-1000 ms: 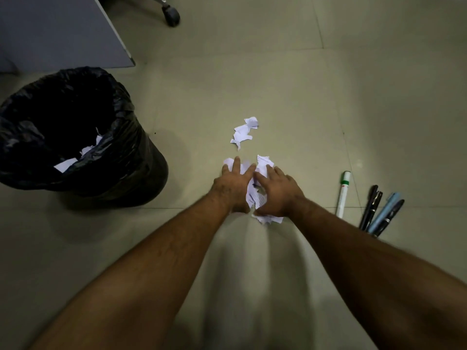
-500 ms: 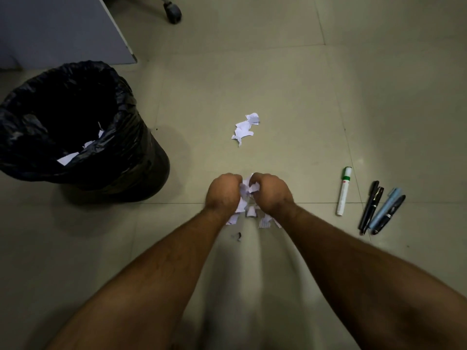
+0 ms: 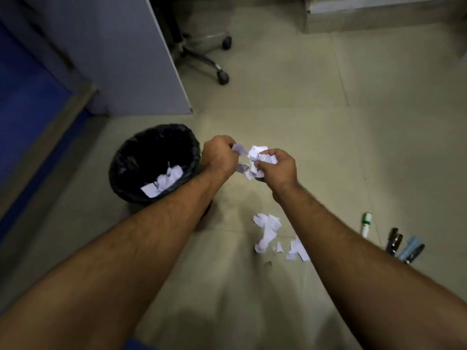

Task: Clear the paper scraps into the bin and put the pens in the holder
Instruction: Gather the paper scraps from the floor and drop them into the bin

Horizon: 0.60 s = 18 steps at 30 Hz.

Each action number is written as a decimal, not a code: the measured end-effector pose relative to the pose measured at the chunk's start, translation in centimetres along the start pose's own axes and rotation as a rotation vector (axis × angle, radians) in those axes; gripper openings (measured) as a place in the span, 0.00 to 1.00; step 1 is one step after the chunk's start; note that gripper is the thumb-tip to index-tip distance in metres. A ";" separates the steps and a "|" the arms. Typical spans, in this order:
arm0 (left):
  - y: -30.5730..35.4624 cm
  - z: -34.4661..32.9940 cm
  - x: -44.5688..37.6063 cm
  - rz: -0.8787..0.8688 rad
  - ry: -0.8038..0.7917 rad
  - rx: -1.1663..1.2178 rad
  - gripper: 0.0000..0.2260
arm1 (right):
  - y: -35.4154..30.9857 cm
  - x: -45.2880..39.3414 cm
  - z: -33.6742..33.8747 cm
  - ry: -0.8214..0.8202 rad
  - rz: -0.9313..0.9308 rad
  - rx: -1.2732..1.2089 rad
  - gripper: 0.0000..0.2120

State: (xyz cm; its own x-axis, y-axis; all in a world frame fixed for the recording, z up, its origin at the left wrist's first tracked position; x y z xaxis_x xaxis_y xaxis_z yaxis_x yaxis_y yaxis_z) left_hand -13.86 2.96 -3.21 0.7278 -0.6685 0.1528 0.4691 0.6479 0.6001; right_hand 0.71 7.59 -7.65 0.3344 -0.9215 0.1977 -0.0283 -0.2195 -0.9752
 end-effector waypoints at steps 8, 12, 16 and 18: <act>-5.3 14.8 -2.4 0.159 0.306 -0.020 0.04 | -6.5 0.0 -15.3 -0.127 0.237 0.336 0.05; -10.3 14.9 -3.6 0.280 0.140 -0.169 0.11 | -5.0 0.9 -19.8 -0.220 0.302 0.615 0.09; -11.9 13.9 -3.9 0.283 0.053 -0.242 0.17 | -3.5 0.8 -21.0 -0.339 0.300 0.818 0.19; -11.8 14.1 -3.8 0.281 0.074 -0.244 0.14 | -3.6 0.6 -20.7 -0.376 0.319 0.818 0.19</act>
State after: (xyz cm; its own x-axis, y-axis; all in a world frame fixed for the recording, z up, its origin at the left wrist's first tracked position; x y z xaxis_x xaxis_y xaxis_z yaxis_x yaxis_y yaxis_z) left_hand -29.24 -7.31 0.23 0.8749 -0.4298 0.2229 0.3448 0.8763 0.3365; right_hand -18.47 1.15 -1.94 0.7094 -0.7048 0.0046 0.4496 0.4475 -0.7730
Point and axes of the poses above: each hand's wrist, its own x-axis away from the middle knuckle, its own z-axis out of the back of the hand, y = z × x, the point moved 5 cm from there along -x, towards the middle knuckle, and after that the axes turned 7 degrees about z, right-handed, at the moved point
